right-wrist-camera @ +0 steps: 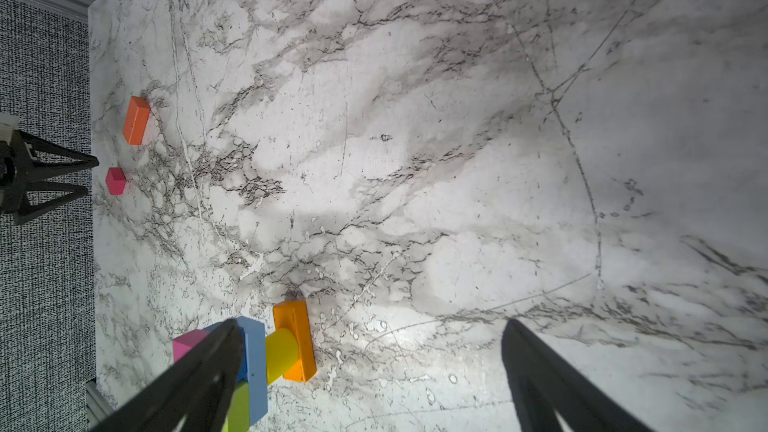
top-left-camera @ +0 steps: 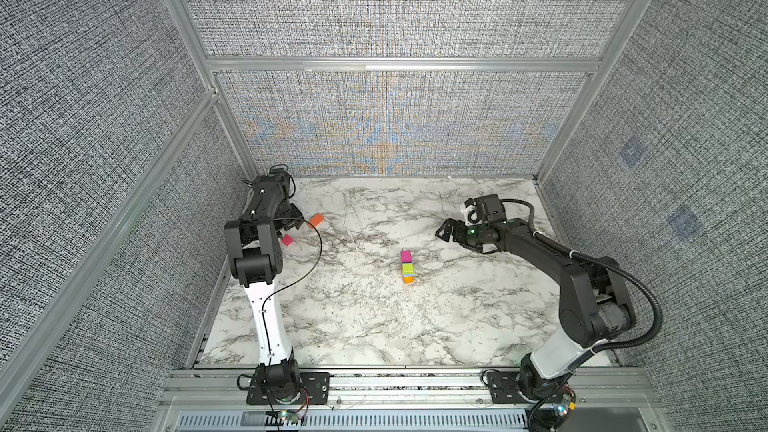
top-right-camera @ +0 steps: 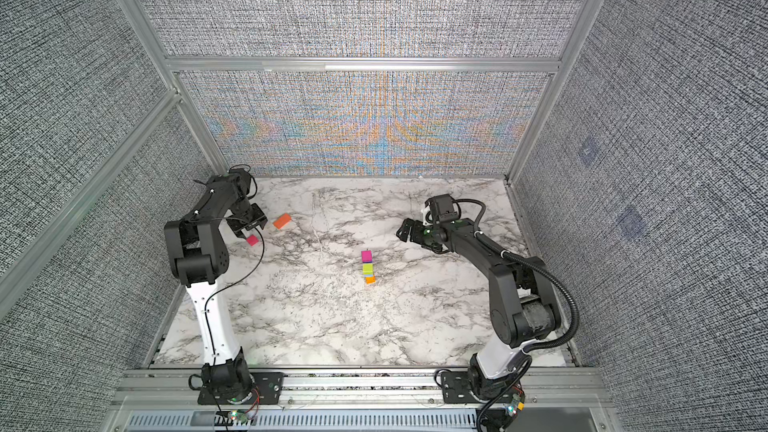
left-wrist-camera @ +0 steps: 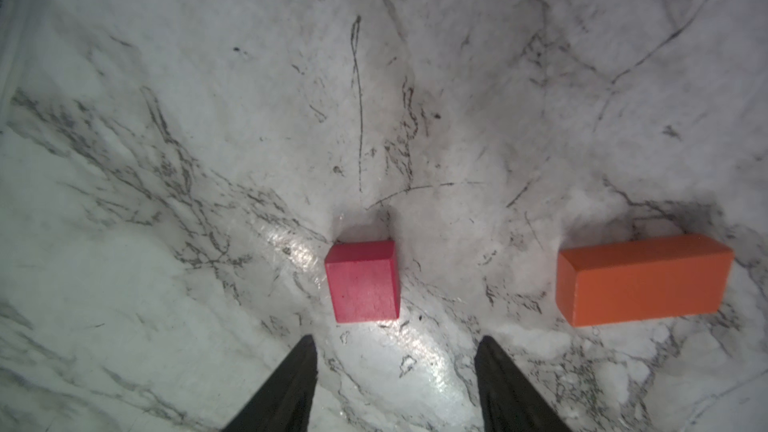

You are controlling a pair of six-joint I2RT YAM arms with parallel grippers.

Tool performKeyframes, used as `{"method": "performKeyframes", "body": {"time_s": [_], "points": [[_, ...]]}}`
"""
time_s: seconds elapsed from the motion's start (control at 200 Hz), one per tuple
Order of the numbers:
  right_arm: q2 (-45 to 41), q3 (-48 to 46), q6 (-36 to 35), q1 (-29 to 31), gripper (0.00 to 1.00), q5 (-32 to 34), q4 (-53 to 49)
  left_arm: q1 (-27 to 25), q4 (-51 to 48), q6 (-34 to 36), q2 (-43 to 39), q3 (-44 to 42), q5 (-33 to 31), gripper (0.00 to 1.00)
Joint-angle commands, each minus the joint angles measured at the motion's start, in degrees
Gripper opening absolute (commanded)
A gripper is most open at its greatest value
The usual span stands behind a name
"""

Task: Build the wood block tower
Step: 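Position the open left gripper above the pink cube beside the orange bar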

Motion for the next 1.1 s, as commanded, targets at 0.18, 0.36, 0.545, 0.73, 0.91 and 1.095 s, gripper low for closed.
{"method": "performKeyframes", "body": {"time_s": [0.18,0.36,0.545,0.73,0.91,1.095], "points": [[0.91,0.86,-0.16,-0.07,0.99,-1.67,0.71,0.83,1.94,0.35,0.9,-1.0,-1.51,0.59],[1.44,0.94,-0.23,-0.16,0.99,-1.81,0.7,1.01,3.07,0.17,0.98,-2.25,-1.17,0.57],[2.13,1.34,-0.2,-0.19,0.99,-2.13,0.47,1.01,3.81,-0.62,0.54,-3.74,-0.3,0.55],[2.14,1.39,-0.2,-0.19,0.99,-2.25,0.36,1.01,3.8,-0.57,0.04,-4.59,-0.82,0.53],[2.25,1.47,-0.16,-0.19,0.99,-2.46,0.27,1.01,4.95,-0.79,-0.72,-6.65,-0.3,0.47],[2.1,1.38,-0.08,-0.19,0.99,-2.68,0.18,1.01,5.02,-0.72,-1.35,-7.35,0.32,0.4]]}}
